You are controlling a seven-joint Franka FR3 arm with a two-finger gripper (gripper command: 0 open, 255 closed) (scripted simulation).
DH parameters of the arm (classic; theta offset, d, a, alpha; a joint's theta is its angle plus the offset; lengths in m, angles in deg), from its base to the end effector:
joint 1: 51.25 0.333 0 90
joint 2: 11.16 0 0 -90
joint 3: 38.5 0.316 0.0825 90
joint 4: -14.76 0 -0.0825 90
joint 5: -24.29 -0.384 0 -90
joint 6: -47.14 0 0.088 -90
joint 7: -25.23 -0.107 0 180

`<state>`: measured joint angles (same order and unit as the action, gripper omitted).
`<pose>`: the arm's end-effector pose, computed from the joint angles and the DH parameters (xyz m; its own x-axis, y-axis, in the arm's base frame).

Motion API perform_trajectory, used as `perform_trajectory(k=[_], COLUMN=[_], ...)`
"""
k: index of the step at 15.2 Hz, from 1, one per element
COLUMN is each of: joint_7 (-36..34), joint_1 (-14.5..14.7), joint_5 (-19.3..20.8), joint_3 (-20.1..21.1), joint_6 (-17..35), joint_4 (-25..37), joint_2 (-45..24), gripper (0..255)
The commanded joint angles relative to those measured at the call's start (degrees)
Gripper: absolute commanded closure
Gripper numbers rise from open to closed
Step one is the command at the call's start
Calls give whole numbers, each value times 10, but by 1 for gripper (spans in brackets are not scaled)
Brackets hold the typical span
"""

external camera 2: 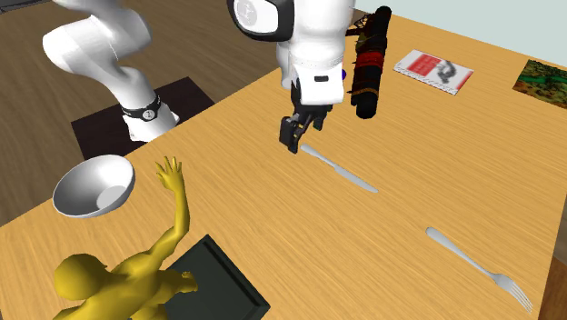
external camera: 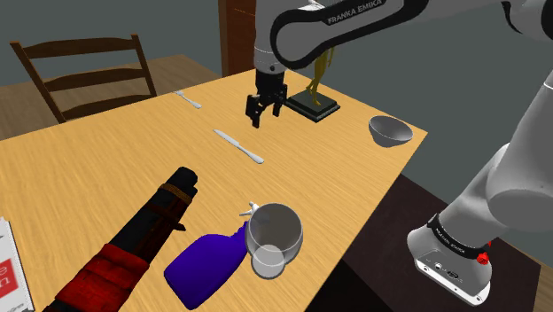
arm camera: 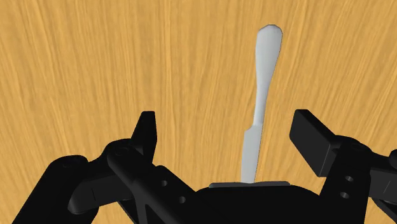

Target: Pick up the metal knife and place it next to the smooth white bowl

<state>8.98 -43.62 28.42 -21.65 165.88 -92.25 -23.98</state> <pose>0.5603 0.2416 0.4001 0.9852 0.1711 -0.0086 0.1711 -0.9852 0.0010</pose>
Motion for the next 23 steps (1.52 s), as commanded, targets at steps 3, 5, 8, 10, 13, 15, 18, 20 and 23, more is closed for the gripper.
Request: perform_trajectory(k=[3, 5, 8, 10, 13, 15, 18, 20, 23], joint_7=[-33, -44, -55, -56, -58, -60, -60, -60, -60], joint_1=[27, 42, 61, 62, 62, 63, 63, 63, 63], joint_5=[32, 47, 61, 63, 67, 69, 69, 69, 69], joint_3=[0, -2, -8, -9, -11, -13, -13, -13, -13], joint_6=[-1, -6, -17, -4, 13, 28, 28, 28, 28], joint_4=[87, 138, 204, 198, 190, 183, 183, 183, 183], joint_2=[-91, -138, -196, -202, -212, -221, -221, -221, -221], gripper=[0, 0, 0, 0, 0, 0, 0, 0, 0])
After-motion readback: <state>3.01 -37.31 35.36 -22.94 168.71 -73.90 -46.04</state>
